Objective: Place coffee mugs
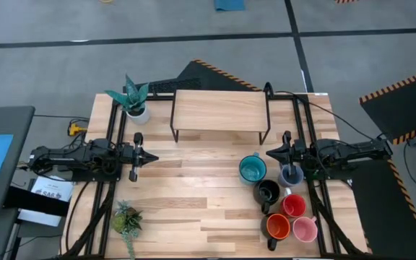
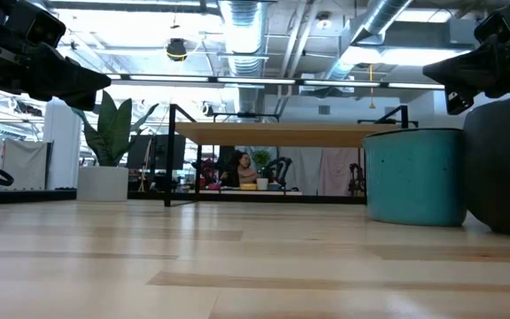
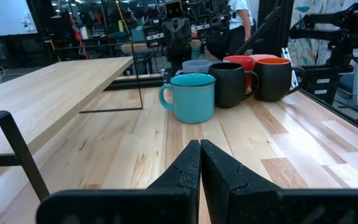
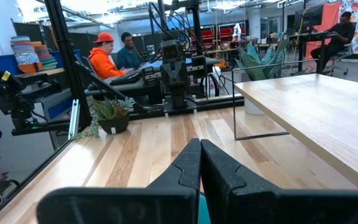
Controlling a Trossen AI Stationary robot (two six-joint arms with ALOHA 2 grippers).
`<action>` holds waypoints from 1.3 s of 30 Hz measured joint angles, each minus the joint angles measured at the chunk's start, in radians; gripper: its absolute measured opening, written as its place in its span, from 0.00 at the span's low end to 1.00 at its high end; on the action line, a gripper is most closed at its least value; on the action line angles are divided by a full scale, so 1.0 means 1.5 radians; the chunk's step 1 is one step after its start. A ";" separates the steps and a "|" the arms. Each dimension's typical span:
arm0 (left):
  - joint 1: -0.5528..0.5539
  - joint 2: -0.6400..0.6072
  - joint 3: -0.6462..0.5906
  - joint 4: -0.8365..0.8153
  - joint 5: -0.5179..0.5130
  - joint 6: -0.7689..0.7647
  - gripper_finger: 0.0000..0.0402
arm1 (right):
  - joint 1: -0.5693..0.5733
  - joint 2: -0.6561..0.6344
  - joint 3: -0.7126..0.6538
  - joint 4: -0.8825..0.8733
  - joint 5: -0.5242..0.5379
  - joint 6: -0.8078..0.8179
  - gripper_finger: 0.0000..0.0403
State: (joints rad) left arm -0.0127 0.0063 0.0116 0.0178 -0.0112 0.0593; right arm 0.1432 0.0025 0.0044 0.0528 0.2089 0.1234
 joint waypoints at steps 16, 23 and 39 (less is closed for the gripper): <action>0.000 0.000 0.000 0.000 0.000 0.000 0.00 | -0.002 0.000 0.000 0.060 0.003 0.060 0.08; 0.000 0.000 0.000 0.000 0.000 0.000 0.00 | -0.024 0.007 0.005 0.267 0.018 0.082 0.09; 0.000 0.000 0.000 0.000 0.000 0.000 0.00 | -0.027 0.370 0.325 -0.229 0.022 0.236 0.52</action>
State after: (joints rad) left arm -0.0126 0.0063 0.0118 0.0177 -0.0112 0.0593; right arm 0.1028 0.5574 0.4912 -0.2906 0.2424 0.4767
